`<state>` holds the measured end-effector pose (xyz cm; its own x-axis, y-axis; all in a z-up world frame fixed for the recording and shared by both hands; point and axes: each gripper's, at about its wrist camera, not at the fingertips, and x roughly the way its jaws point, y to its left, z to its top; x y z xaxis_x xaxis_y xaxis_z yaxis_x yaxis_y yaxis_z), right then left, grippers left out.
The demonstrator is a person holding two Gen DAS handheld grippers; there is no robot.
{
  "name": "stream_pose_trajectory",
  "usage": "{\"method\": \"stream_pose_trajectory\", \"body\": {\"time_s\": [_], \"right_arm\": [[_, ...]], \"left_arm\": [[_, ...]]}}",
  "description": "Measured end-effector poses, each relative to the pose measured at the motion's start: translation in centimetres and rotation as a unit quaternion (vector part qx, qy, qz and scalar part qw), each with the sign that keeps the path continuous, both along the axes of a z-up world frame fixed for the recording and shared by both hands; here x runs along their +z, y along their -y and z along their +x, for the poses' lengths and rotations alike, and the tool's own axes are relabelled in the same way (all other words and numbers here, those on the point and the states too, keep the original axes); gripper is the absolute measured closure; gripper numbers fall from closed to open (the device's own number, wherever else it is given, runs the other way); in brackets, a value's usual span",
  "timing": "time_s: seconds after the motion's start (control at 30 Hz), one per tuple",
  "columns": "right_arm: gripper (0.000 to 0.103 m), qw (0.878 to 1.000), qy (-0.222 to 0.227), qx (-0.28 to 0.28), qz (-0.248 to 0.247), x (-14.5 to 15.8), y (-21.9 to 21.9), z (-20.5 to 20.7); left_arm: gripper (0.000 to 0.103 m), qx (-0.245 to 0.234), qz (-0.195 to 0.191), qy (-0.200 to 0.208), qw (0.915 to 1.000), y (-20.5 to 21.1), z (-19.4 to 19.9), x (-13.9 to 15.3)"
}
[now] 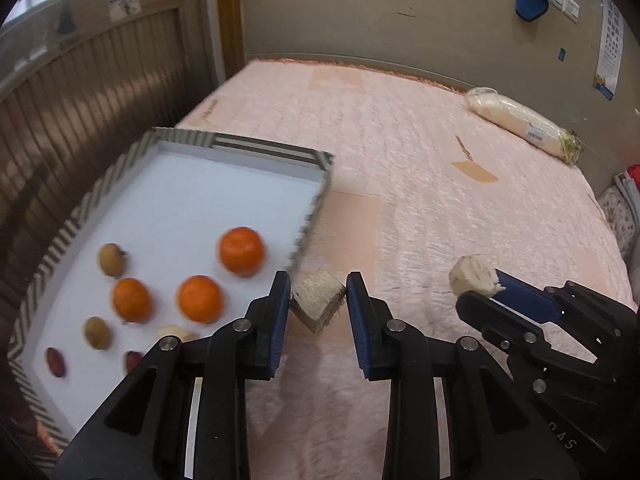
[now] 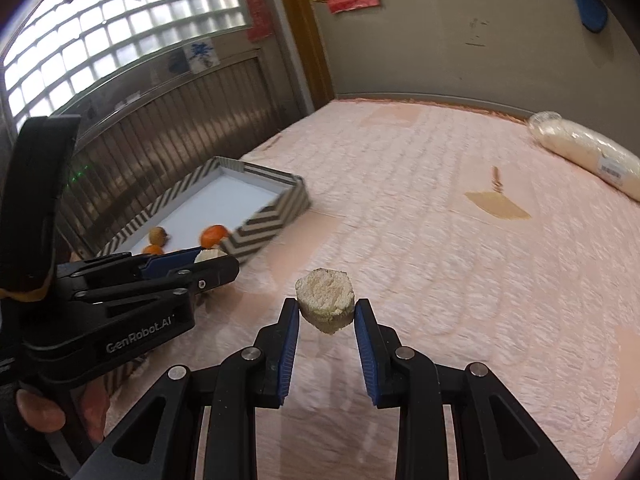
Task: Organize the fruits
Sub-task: 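Carry the pale cube and the pale round lump over the white tray, then lower both tools into the tray and open them to drop the pale pieces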
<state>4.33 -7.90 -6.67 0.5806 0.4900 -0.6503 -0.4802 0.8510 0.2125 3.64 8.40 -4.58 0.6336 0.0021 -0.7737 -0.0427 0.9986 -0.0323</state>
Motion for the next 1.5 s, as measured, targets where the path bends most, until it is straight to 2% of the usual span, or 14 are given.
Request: {"method": "stream_pose_trajectory", "body": {"time_s": [0.33, 0.87, 1.07, 1.5], "right_arm": [[0.076, 0.999, 0.011, 0.047, -0.006, 1.3, -5.6, -0.4], [0.076, 0.993, 0.008, 0.116, -0.032, 0.9, -14.4, 1.0], [0.076, 0.991, 0.002, 0.126, -0.04, 0.2, -16.3, 1.9], [0.076, 0.99, -0.005, 0.132, -0.05, -0.6, -17.4, 2.4]], "left_arm": [[0.075, 0.05, 0.019, 0.023, 0.9983, -4.9, -2.2, 1.3], [0.075, 0.11, 0.019, 0.02, 0.9936, -10.6, -3.7, 0.2], [0.075, 0.122, 0.02, 0.02, 0.9922, -11.7, -3.9, -0.1], [0.075, 0.131, 0.022, 0.018, 0.991, -12.3, -3.7, -0.5]]}}
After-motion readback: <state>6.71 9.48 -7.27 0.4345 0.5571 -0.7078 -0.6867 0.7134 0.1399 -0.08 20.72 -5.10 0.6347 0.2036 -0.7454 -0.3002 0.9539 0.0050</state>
